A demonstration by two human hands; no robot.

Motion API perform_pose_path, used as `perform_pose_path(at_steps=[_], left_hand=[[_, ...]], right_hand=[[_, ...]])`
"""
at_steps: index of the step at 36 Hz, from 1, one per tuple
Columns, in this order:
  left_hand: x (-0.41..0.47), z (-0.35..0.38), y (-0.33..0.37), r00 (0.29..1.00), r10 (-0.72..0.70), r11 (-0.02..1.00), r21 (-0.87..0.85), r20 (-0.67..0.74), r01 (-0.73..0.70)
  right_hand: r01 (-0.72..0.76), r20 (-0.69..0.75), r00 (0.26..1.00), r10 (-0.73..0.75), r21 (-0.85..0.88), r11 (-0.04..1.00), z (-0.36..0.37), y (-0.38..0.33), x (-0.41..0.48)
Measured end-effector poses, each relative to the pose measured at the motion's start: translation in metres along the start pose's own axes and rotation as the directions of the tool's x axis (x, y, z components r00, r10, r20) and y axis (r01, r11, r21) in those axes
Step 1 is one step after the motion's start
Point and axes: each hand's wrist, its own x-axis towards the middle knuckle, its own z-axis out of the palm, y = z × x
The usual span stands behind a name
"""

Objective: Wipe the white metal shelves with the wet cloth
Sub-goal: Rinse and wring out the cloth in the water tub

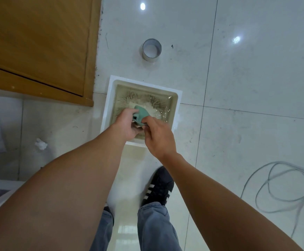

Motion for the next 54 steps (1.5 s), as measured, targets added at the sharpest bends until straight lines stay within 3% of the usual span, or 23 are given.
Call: perform_pose_path(at_steps=[9,18,24,28,30,33,35,39,43,47,54], left_hand=[[-0.001,-0.007,0.003,0.997,0.025,0.996,-0.089,0.075,-0.018],[-0.010,-0.007,0.010,0.995,-0.001,0.998,-0.064,0.105,0.008],[-0.008,-0.008,0.014,0.992,-0.021,0.999,-0.030,0.126,0.025],[-0.006,-0.010,0.013,0.993,-0.019,0.997,-0.073,0.120,0.028],[-0.005,-0.012,0.014,0.995,-0.019,0.996,-0.081,0.101,0.027],[-0.004,-0.016,0.014,0.997,-0.018,0.998,-0.060,0.082,0.023],[-0.004,-0.018,0.015,0.997,-0.022,1.000,-0.019,0.070,0.024],[-0.005,-0.020,0.019,1.000,0.000,0.998,0.057,0.007,0.000],[-0.005,-0.007,0.020,0.998,0.052,0.979,0.197,-0.044,-0.043],[-0.004,0.009,0.015,0.966,0.230,0.869,0.472,-0.115,-0.151],[0.007,0.025,0.011,0.892,0.394,0.784,0.587,-0.220,-0.201]], right_hand=[[-0.038,-0.046,0.998,0.041,0.063,0.997,-0.003,0.000,0.013],[-0.313,-0.022,0.945,0.326,0.218,0.924,-0.012,0.003,0.034],[-0.521,0.079,0.849,0.522,0.286,0.805,-0.002,0.011,0.050],[-0.696,0.128,0.700,0.703,0.345,0.630,0.011,0.017,0.055],[-0.775,0.235,0.583,0.778,0.449,0.445,0.015,0.017,0.058],[-0.864,0.575,0.408,0.710,0.493,0.097,0.014,0.015,0.058],[-0.851,0.638,0.399,0.659,0.524,0.008,0.016,0.016,0.058],[-0.799,0.484,0.453,0.749,0.593,0.100,0.021,0.018,0.058],[-0.784,0.420,0.494,0.761,0.594,0.180,0.024,0.013,0.062],[-0.753,0.270,0.613,0.742,0.483,0.447,0.030,0.000,0.068],[-0.737,0.181,0.658,0.731,0.350,0.577,0.036,-0.004,0.073]])
